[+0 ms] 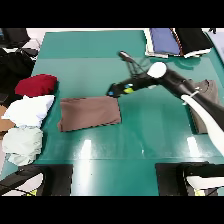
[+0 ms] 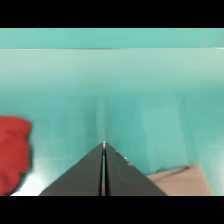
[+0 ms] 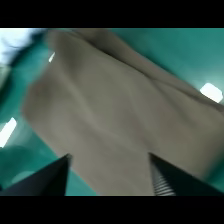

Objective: Fold the shirts.

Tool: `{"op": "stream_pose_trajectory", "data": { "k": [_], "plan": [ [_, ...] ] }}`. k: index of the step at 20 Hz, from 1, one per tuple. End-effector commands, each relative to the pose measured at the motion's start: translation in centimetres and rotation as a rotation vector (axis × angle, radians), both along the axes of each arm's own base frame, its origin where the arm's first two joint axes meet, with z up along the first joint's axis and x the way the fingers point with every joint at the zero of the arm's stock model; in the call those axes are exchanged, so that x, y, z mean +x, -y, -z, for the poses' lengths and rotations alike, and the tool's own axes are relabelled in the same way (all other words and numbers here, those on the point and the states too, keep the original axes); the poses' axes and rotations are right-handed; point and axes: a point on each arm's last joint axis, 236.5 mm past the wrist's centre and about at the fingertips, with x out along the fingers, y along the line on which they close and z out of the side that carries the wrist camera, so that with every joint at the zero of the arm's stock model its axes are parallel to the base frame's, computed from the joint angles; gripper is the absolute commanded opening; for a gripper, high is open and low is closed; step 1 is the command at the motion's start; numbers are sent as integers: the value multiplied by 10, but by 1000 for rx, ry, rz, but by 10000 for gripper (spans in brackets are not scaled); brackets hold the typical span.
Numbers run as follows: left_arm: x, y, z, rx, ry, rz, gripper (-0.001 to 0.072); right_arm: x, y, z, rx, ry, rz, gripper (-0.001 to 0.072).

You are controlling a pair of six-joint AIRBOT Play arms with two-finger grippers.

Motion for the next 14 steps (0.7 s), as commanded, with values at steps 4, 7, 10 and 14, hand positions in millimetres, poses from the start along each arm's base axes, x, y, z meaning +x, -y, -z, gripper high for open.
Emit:
{"op": "stream_pose_trajectory", "data": {
  "k": [4,7,10,14],
  "plan": [
    [6,42,20,1,-41,110,25,-16,59,88,52,-359,223,603],
    [9,49,27,-15,-64,130,25,-25,25,110,35,-407,151,597],
    [9,49,27,-13,-64,135,25,-28,-29,116,96,-438,79,596],
    [5,61,25,-60,-71,165,25,-24,-84,118,122,-387,-9,287]
  ]
}}
